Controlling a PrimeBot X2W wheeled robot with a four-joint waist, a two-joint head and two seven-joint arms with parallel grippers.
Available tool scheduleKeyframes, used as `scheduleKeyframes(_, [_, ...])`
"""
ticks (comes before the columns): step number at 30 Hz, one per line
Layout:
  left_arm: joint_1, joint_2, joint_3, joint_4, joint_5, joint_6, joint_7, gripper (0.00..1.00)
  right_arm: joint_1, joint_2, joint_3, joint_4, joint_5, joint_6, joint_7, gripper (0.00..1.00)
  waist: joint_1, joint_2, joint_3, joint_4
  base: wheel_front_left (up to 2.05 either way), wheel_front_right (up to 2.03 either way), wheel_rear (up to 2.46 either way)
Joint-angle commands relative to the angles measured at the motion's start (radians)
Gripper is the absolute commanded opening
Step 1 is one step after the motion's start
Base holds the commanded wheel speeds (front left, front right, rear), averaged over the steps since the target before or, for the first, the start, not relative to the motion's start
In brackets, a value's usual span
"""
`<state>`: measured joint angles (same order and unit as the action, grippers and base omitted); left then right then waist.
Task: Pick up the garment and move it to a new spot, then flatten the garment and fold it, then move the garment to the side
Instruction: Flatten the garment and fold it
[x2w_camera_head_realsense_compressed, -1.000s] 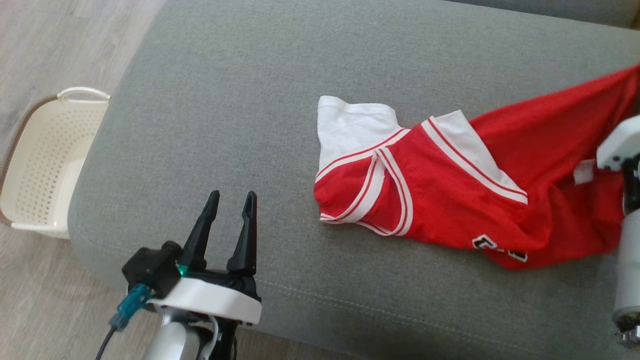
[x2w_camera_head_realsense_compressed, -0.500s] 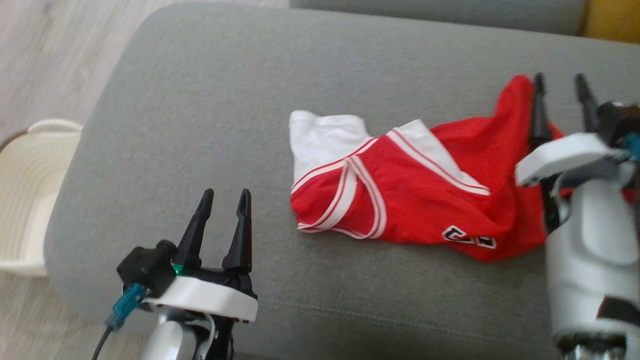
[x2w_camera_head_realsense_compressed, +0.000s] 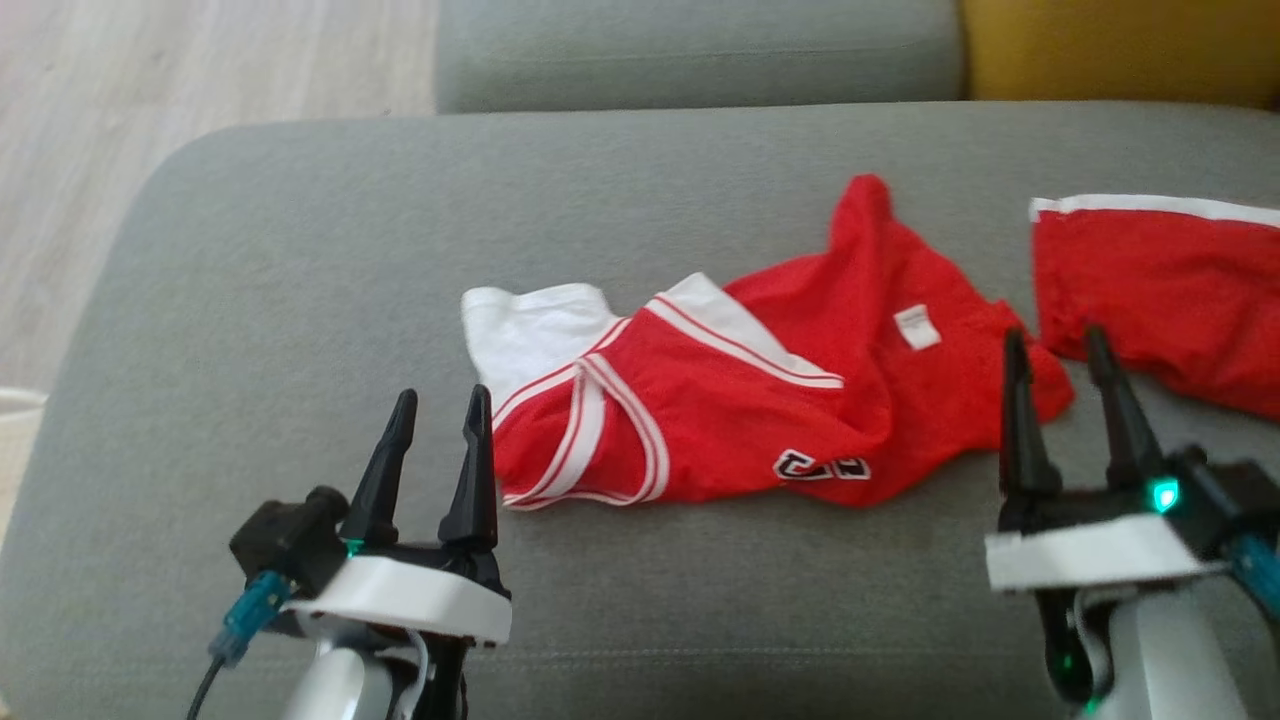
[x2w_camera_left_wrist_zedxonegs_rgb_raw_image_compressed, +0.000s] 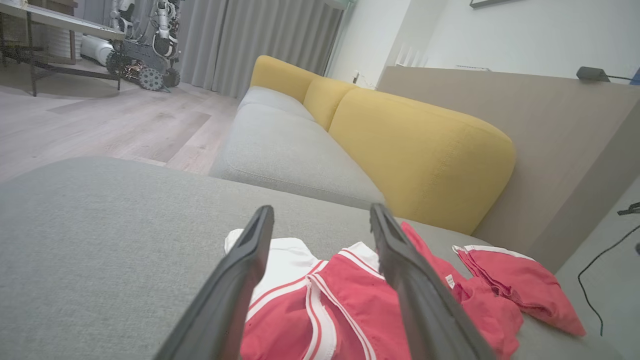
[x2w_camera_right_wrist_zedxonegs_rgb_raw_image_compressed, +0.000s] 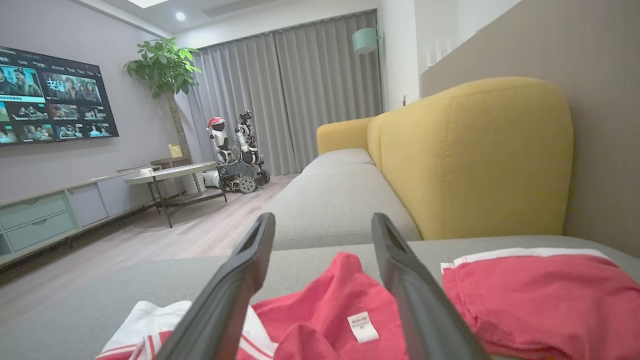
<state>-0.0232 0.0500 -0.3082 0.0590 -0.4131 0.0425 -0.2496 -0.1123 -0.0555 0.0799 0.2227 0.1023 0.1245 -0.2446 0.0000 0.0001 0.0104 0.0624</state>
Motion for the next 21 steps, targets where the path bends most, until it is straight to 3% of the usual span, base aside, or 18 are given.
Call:
scheduleKeyframes(1, [-0.022, 0.0, 0.037, -0.031, 0.008, -0.005, -0.012, 1.0, -0.001, 0.005, 0.035, -0.069, 0.003, 0.006, 0.009, 1.0, 0.0, -0.0001, -0.007, -0.026, 0.0, 0.0, 0.0])
scheduleKeyframes(12, [-0.06, 0.0, 0.022, 0.02, 0.029, -0.017, -0.012, 1.0, 0.066, 0.005, 0.022, -0.21, 0.012, 0.006, 0.065, 1.0, 0.0, -0.0001, 0.046, -0.076, 0.0, 0.0, 0.0])
scheduleKeyframes(21, [-0.331, 0.0, -0.064, 0.323, 0.117, -0.033, -0.007, 1.0, 0.048, 0.005, 0.075, -0.268, 0.003, 0.006, 0.098, 1.0, 0.0, -0.0001, 0.153, -0.172, 0.0, 0.0, 0.0])
